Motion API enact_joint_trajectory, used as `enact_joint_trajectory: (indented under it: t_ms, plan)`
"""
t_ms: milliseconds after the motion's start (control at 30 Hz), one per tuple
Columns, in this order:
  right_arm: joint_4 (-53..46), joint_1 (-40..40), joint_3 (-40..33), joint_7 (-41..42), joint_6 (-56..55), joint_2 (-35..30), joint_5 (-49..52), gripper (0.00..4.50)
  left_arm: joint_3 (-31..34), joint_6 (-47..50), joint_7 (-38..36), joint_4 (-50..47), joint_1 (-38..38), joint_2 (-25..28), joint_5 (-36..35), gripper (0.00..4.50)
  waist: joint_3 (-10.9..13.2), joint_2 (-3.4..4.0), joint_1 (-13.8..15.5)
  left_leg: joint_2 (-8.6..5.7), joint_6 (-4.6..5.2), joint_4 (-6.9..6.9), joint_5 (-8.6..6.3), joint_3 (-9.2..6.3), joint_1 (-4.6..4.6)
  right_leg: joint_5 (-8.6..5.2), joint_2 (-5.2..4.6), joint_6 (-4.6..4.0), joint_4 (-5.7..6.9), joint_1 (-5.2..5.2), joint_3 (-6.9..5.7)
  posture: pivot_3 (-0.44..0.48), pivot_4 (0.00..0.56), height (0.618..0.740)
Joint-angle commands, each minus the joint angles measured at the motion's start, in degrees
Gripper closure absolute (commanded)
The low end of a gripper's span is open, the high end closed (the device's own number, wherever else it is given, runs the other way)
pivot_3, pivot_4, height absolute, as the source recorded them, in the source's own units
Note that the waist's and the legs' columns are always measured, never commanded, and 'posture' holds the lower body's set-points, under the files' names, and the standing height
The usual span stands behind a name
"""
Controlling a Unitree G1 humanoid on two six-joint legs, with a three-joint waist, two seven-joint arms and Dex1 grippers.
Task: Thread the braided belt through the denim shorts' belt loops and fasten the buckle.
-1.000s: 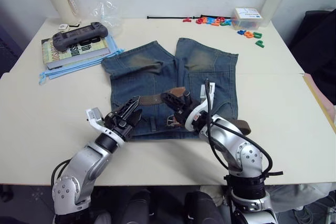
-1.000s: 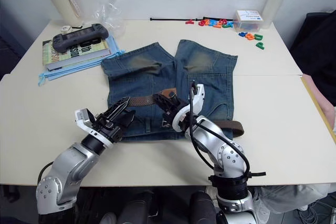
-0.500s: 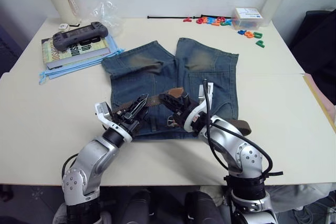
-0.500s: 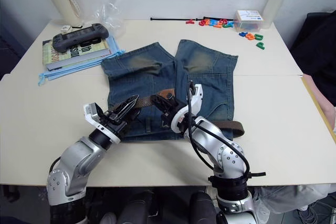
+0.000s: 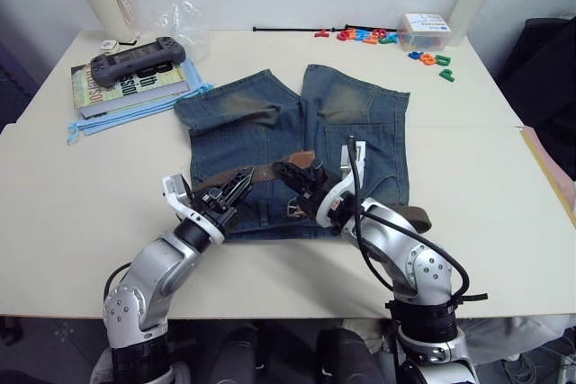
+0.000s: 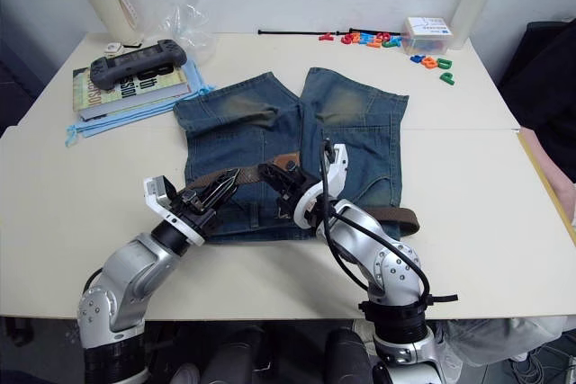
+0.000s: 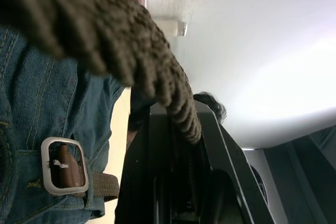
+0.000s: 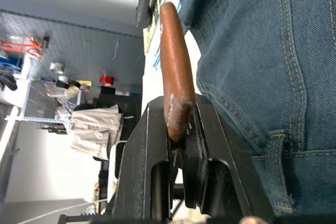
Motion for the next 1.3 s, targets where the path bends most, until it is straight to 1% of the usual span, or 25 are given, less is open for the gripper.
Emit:
enact_joint_trajectory:
  t_ms: [33,67,100,167,200,267,333,400,467,533,600,667,733,800,867,1000,1100,1200,1300]
  plan:
    - [-2.42,-1.19,-0.20,0.45,0.37,-0.45,0.76,2.35,1.18,0.44,-1.67,-0.11,-0.56,0.34,-0.76,4.50,0.00,0.00,0.07,0.00,0.00,0.00,0.00,0.00,0.00,0.00,0.00,0.00,-0.01,0.00,0.00,0.000,0.150,0.706]
    - [-2.47,-1.32,-0.35,0.55,0.44,-0.79,0.58,1.85,1.48,0.26,-1.85,-0.16,-0.66,0.22,-0.76,4.50,0.00,0.00,0.10,0.00,0.00,0.00,-0.01,0.00,0.00,0.00,-0.01,0.00,-0.03,0.01,-0.01,0.000,0.150,0.706]
    - [-2.62,-1.39,-0.56,0.86,0.65,-1.45,0.15,1.20,2.02,-0.10,-1.60,-0.32,-0.76,0.16,-0.76,4.50,0.00,0.00,0.09,0.00,0.01,0.00,-0.02,0.00,-0.01,0.00,-0.01,0.00,-0.04,0.01,-0.01,0.000,0.150,0.706]
    - [-3.21,-1.00,-1.29,1.71,1.53,-3.81,-0.61,0.31,3.93,0.21,-2.13,-0.51,-1.04,1.21,-0.76,4.50,0.00,-0.01,0.11,0.00,0.04,0.00,-0.04,0.00,-0.02,0.00,-0.01,0.01,-0.07,0.01,-0.02,0.000,0.150,0.706]
    - [-3.57,-0.83,-1.55,2.55,2.29,-5.47,-1.31,0.05,4.88,0.67,-2.54,-0.51,-1.17,1.89,-0.76,4.50,0.00,-0.01,0.15,0.00,0.05,0.00,-0.05,0.00,-0.03,0.01,-0.02,0.01,-0.08,0.01,-0.03,0.000,0.150,0.706]
    - [-4.73,-0.47,-1.77,4.99,4.29,-9.75,-3.24,0.05,6.82,1.37,-2.47,-0.51,-1.21,2.97,-0.76,4.50,0.01,-0.01,0.16,0.00,0.05,0.00,-0.06,0.00,-0.04,0.01,-0.02,0.01,-0.11,0.01,-0.04,0.000,0.150,0.706]
    - [-7.06,-0.45,-2.01,10.86,7.13,-16.59,-7.45,0.05,9.23,2.98,-3.38,-0.11,-1.04,4.83,-0.76,4.50,0.01,-0.01,0.24,0.00,0.04,0.00,-0.07,0.00,-0.05,0.01,-0.02,0.01,-0.14,0.02,-0.06,0.000,0.150,0.706]
    - [-10.54,-0.85,-1.92,20.08,8.64,-24.52,-14.55,0.05,11.55,5.87,-5.27,1.01,-0.33,7.90,-0.76,4.50,0.04,-0.02,0.45,-0.01,0.03,0.01,-0.08,0.01,-0.07,0.01,-0.02,0.02,-0.17,0.03,-0.10,0.000,0.150,0.706]
    - [-14.26,-1.12,-1.84,30.82,7.10,-30.99,-21.53,0.05,13.44,9.27,-7.85,2.93,0.69,11.07,-0.76,4.50,0.05,-0.04,0.62,0.01,0.00,0.01,-0.10,0.06,-0.05,0.01,-0.02,0.03,-0.23,0.03,-0.11,0.000,0.150,0.706]
    - [-16.56,-1.02,-1.47,40.20,4.77,-35.70,-27.47,0.05,14.61,12.34,-9.96,5.13,1.81,13.96,-0.76,4.50,0.05,-0.04,0.80,0.06,-0.08,-0.01,-0.12,0.11,-0.01,0.01,0.01,0.03,-0.27,0.03,-0.19,0.000,0.150,0.706]
    - [-18.29,-0.70,0.38,49.19,2.64,-40.92,-34.89,0.05,14.94,15.34,-11.96,7.52,3.22,17.26,-0.76,4.50,0.06,-0.05,1.32,0.12,-0.17,-0.01,-0.17,0.14,0.03,0.01,0.05,0.03,-0.33,0.07,-0.27,0.000,0.150,0.706]
    - [-18.94,-0.38,1.98,54.97,1.18,-44.34,-40.35,0.05,14.88,16.81,-12.69,9.06,3.92,19.10,-0.76,4.50,0.07,-0.07,1.56,0.17,-0.22,-0.01,-0.21,0.13,0.04,0.01,0.05,0.02,-0.44,0.13,-0.24,0.000,0.150,0.706]
    - [-19.04,-0.24,3.09,58.00,0.20,-46.31,-44.14,0.05,14.11,17.62,-12.68,10.18,4.42,20.61,-0.76,4.50,0.08,-0.09,1.80,0.16,-0.35,0.00,-0.29,0.12,0.03,0.02,0.03,0.02,-0.51,0.14,-0.22,0.000,0.150,0.706]
    - [-18.88,-0.02,3.45,59.80,-0.44,-46.97,-46.48,0.05,12.91,17.46,-11.20,10.97,4.85,21.41,-0.76,4.50,0.09,-0.12,2.31,0.16,-0.56,0.01,-0.41,0.12,0.03,0.04,0.01,0.04,-0.61,0.17,-0.18,0.000,0.150,0.706]
    - [-18.62,0.30,3.04,61.17,-0.86,-46.35,-47.86,0.05,11.72,17.09,-10.07,11.27,5.18,22.14,-0.76,4.50,0.10,-0.13,2.90,0.16,-0.61,0.01,-0.47,0.12,0.01,0.07,-0.01,0.07,-0.83,0.23,-0.18,0.000,0.150,0.706]
    - [-18.68,0.84,1.88,62.95,-0.49,-44.98,-49.65,0.05,9.39,16.95,-10.30,10.57,5.69,23.89,-0.76,4.50,0.11,-0.15,2.96,0.16,-0.62,-0.01,-0.61,0.12,0.00,0.11,-0.01,0.14,-1.13,0.38,-0.22,0.000,0.150,0.706]
    - [-19.02,1.04,1.24,63.22,0.23,-44.19,-50.22,0.05,7.54,16.40,-9.92,9.46,5.75,24.70,-0.76,4.50,0.11,-0.14,2.95,0.16,-0.62,-0.01,-0.64,0.12,0.00,0.12,-0.01,0.15,-1.19,0.43,-0.23,0.000,0.150,0.706]
    - [-19.53,1.29,0.69,63.33,0.87,-43.48,-50.30,0.05,6.50,14.24,-7.77,8.95,5.28,24.75,-0.76,4.50,0.11,-0.14,2.93,0.16,-0.62,-0.01,-0.65,0.12,0.02,0.12,0.00,0.15,-1.20,0.47,-0.24,0.000,0.150,0.706]
    - [-19.97,1.43,0.28,63.42,1.59,-42.77,-50.64,0.05,5.46,13.73,-7.79,9.23,4.67,25.41,-0.76,4.50,0.11,-0.14,2.87,0.16,-0.63,-0.01,-0.66,0.11,0.05,0.12,0.00,0.15,-1.20,0.48,-0.24,0.000,0.150,0.706]
